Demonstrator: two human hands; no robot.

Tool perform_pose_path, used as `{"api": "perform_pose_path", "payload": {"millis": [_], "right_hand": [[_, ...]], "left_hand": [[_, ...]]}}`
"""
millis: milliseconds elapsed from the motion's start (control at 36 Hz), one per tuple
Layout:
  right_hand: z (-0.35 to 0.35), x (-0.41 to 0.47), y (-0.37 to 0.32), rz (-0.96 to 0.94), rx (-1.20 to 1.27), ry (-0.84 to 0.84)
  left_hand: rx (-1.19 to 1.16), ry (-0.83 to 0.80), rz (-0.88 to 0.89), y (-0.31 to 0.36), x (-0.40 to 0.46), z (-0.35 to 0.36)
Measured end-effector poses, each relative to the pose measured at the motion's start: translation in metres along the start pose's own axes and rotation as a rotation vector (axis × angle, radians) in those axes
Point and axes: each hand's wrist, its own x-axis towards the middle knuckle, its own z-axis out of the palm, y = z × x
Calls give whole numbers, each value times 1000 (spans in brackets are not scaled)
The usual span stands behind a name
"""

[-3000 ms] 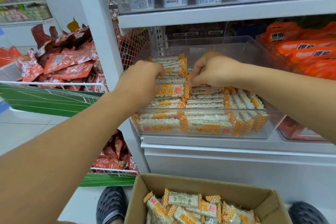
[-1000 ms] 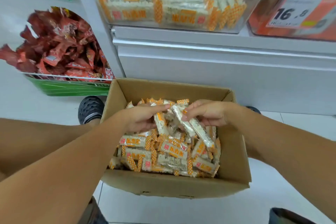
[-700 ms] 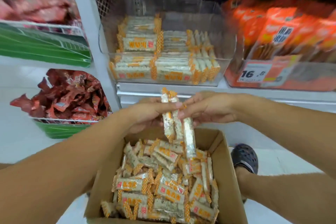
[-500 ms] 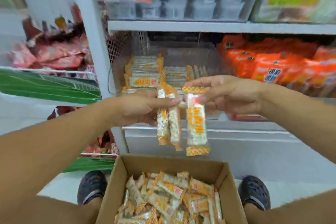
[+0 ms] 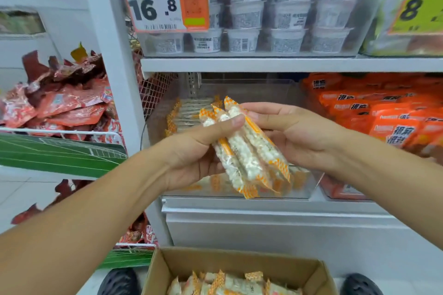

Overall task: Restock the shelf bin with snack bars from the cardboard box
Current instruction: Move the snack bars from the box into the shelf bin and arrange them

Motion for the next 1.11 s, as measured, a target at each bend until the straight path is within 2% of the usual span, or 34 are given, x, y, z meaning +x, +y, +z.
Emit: {"api": "perform_pose_path", "payload": {"millis": [111,194,278,417,472,556,639,778,861,917,972,1000,1028,1111], "right_hand": [[6,6,5,-37,-16,64],[9,8,6,-45,-22,91],[10,6,5,-24,-90,75],[2,1,-5,88,-307,-105],[0,-2,-7,151,-301,-195],[-4,-4,-9,211,-244,-317],[-7,-2,-8,246,-155,-380],[-2,11,-4,178,15,-334],[-2,21,-9,84,-98,-230],[-8,28,-18,15,-348,-186],[-17,31,-24,-55,-768,-140],[-18,33,-26,-84,-962,-104],[-19,35,-27,-100,-1077,-84],[-10,45,-20,-109,-1163,-113]], "left_hand": [[-67,23,45,0,9,-3],[-28,51,114,1,10,-3],[-39,139,207,0,14,-6],[-111,179,307,3,13,-14],[-77,146,320,6,10,-16],[11,15,364,8,5,-18],[29,-62,407,13,0,-13],[-38,125,401,13,14,-25],[-45,211,416,17,15,-41],[103,339,381,22,12,-51],[365,501,344,27,11,-62],[490,526,363,28,11,-67],[618,522,394,28,10,-70],[993,552,523,30,5,-73]]}}
